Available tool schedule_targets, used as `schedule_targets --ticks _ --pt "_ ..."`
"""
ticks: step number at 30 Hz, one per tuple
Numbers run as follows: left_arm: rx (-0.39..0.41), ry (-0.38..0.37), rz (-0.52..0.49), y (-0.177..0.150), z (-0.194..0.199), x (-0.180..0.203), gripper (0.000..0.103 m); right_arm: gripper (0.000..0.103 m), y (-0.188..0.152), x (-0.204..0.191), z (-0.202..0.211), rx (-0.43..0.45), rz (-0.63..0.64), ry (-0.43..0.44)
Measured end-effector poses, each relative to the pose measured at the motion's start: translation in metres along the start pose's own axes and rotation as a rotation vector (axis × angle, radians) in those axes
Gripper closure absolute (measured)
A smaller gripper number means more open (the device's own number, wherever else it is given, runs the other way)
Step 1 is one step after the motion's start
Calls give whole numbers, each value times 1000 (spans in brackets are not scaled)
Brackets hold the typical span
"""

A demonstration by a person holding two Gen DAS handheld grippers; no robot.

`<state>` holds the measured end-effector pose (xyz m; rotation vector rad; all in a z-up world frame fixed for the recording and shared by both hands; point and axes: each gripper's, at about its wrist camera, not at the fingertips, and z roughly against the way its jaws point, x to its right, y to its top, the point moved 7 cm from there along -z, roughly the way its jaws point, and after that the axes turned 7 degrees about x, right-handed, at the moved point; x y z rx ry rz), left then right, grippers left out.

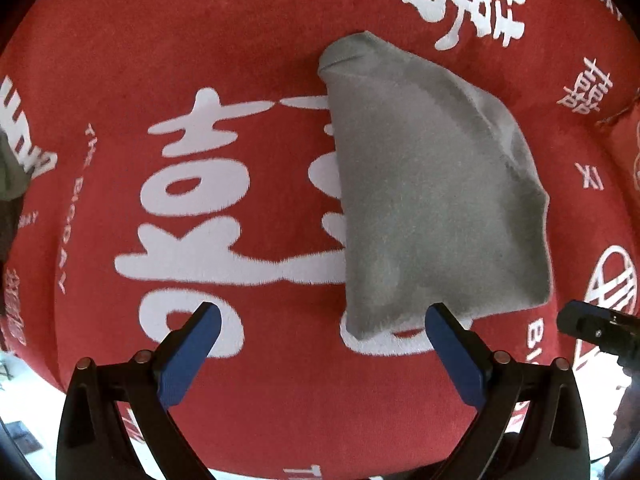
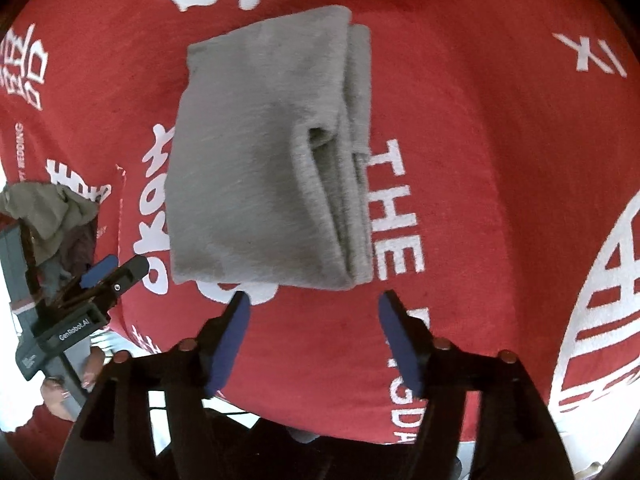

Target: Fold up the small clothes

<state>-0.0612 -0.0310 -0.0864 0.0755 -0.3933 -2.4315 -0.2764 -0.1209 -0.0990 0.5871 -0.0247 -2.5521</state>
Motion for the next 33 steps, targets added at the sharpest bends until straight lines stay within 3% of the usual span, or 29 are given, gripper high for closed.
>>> schedule_targets --ticks 3,5,8,11,16,23,33 --pt "-17 -23 34 -10 5 -6 1 19 -2 -11 7 58 44 -27" --pt "-6 19 7 -17 13 -10 1 7 -4 -22 11 99 105 -49" --pt "0 66 -40 -28 21 -15 1 7 -11 -42 11 89 168 -53" --pt "-13 50 -31 -41 30 -23 1 7 -22 -58 7 44 188 -36" --pt "-32 45 -10 -61 37 -39 1 7 -41 -70 0 -8 123 -9" --pt "-7 60 -39 -80 46 -50 1 7 -59 -73 1 -11 60 -8" --pt "-20 -15 -31 -87 45 -51 1 7 -59 -66 8 19 20 -30"
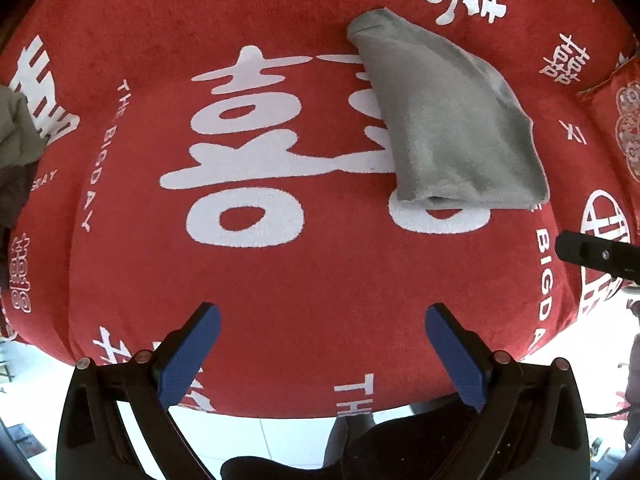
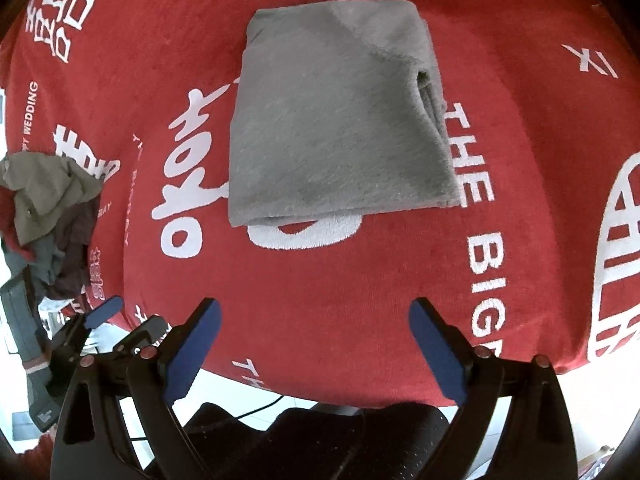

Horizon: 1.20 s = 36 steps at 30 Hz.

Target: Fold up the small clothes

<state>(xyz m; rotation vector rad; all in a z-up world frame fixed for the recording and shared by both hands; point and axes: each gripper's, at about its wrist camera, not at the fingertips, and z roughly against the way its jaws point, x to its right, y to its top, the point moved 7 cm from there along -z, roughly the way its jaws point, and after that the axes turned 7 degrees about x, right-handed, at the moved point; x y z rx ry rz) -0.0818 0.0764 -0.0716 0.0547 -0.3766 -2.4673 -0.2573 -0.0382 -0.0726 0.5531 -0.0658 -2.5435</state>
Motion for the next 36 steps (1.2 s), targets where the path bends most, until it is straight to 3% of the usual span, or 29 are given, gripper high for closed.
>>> schedule_targets --ticks 10,21,25,30,33,35,36 --pt "-33 1 10 27 -18 28 1 7 35 28 3 -7 -8 -4" --pt "-33 27 45 86 -39 61 1 7 120 77 8 14 6 1" --pt "-6 46 99 105 -50 58 1 7 150 86 -6 8 11 29" --pt "-17 52 97 123 -69 63 1 7 185 98 -33 13 -13 80" --pt "-22 65 89 131 -77 67 1 16 201 101 -47 8 -76 152" --pt "-25 78 91 136 -83 70 1 34 207 98 -56 -7 -114 205" --pt "-23 87 95 139 -84 71 1 35 209 96 -58 -9 -114 212"
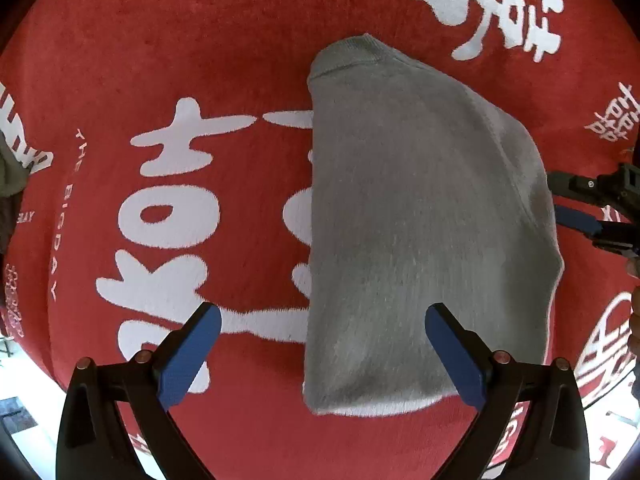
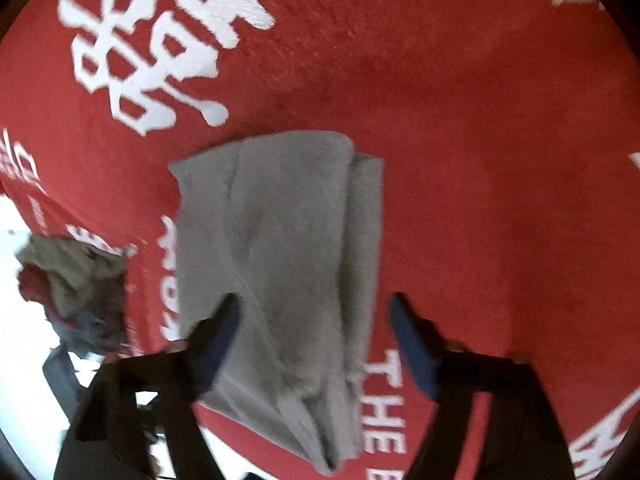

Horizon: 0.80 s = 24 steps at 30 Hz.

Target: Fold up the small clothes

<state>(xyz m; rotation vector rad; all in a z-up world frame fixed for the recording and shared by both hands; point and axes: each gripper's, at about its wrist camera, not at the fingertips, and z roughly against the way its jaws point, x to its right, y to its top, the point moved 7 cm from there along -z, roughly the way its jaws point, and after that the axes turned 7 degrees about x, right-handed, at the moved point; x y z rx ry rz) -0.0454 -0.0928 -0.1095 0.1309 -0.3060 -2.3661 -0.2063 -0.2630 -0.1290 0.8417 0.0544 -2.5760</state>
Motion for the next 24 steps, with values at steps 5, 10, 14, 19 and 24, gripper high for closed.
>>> schedule_targets --ticks 5,10,14,19,24 --pt "5 7 15 9 -4 7 1 87 1 1 -22 -78 -29 5" --pt "12 7 -16 10 -13 13 1 90 0 -3 -16 -39 107 -15" --pt "-27 2 -2 1 -26 14 1 67 0 13 -25 -63 50 -41" --pt "-42 1 -9 -4 -29 17 1 66 -16 -5 10 -18 143 -62" --pt "-59 -4 30 -6 -37 18 1 72 -55 -31 18 -69 215 -3"
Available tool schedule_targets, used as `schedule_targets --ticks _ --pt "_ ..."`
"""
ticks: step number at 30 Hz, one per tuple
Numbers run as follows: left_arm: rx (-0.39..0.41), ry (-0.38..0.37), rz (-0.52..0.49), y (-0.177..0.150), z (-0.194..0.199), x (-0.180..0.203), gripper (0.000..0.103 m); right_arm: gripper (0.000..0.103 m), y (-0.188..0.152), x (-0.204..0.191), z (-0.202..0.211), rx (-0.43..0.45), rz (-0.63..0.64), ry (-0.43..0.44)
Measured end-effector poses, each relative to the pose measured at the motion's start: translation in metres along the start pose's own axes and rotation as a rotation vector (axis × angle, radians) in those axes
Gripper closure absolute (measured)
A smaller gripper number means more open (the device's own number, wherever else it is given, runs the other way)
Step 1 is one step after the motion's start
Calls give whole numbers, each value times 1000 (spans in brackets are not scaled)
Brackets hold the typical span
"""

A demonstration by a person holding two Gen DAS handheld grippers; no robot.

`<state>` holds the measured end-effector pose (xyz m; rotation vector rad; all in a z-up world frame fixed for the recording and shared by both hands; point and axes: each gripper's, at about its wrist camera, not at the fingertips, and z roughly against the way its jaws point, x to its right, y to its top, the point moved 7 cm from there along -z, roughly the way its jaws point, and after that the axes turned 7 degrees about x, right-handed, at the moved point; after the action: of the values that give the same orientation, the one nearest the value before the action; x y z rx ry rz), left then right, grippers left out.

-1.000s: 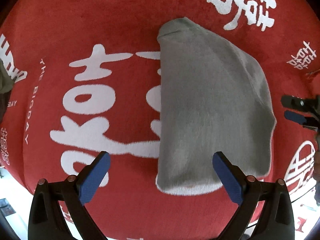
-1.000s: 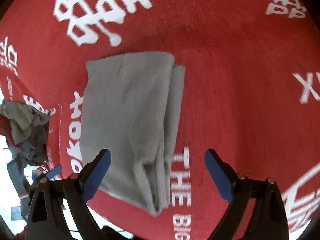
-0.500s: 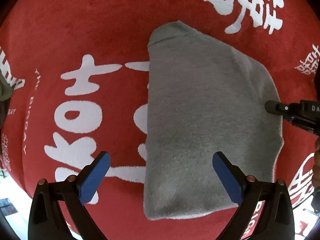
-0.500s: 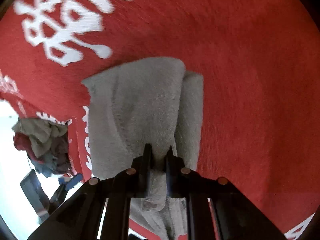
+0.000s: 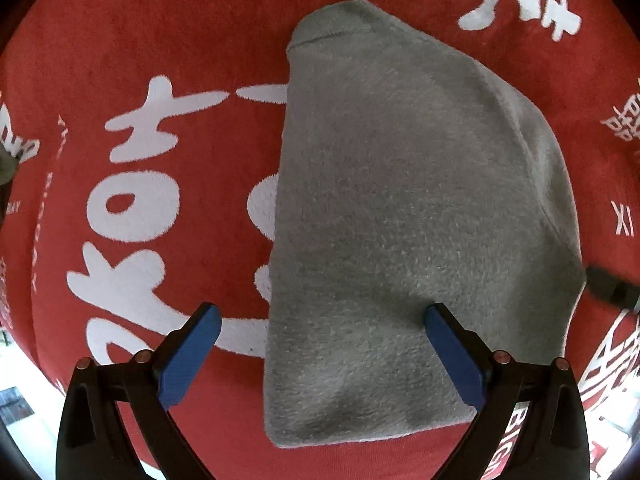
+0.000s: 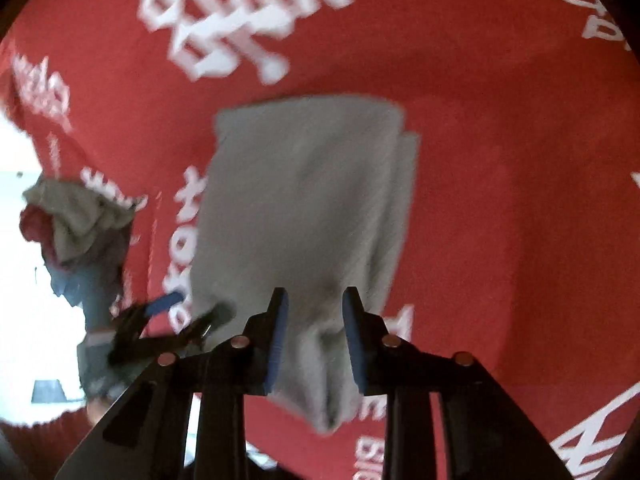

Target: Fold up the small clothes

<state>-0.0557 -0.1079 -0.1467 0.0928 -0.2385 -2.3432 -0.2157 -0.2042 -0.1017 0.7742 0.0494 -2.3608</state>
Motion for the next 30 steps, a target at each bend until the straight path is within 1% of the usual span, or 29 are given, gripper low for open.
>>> schedule_targets --ticks 1,2,4,6,7,8,10,12,13,16,17,21,22,23,27,29,30 --pt "-3 4 7 -1 -2 -1 1 72 -5 0 -8 -10 12 -16" --pt "-5 8 12 -1 -4 -1 1 76 -7 2 -13 -16 12 -36" --pt "-16 11 17 -2 -6 0 1 81 -14 22 -27 -28 -50 -124" --pt "-15 16 10 -3 -4 1 1 77 -19 34 -28 -14 -121 -124" --pt "-14 17 0 -3 -2 3 1 73 -21 35 -26 -5 -138 -124" --pt "-21 16 -13 -3 1 5 1 69 -22 34 -23 2 -130 -135" --pt "-39 15 -33 -6 11 10 1 65 -27 32 -11 10 -104 -163" --pt "-41 16 -48 -7 24 11 1 64 -32 33 1 -3 -114 -167" --pt "-42 15 -60 -7 33 12 1 64 -36 32 10 -4 -132 -152" --pt "-35 3 -102 -12 66 19 1 51 -43 31 39 10 -167 -133" --pt "-31 -1 -123 -13 80 19 1 50 -47 33 48 15 -169 -129" --pt "-14 -7 -207 -26 130 35 1 47 -63 11 87 56 -170 -103" --pt "-4 -13 -239 -29 147 43 1 43 -65 7 91 64 -171 -102" --pt "2 -15 -258 -31 155 46 1 40 -67 0 100 79 -172 -100" --pt "37 -49 -378 -35 201 65 1 40 -71 -21 133 140 -172 -90" --pt "61 -60 -431 -34 219 75 1 35 -72 -28 151 173 -163 -95" --pt "80 -69 -450 -34 228 80 1 34 -71 -31 158 186 -158 -97"
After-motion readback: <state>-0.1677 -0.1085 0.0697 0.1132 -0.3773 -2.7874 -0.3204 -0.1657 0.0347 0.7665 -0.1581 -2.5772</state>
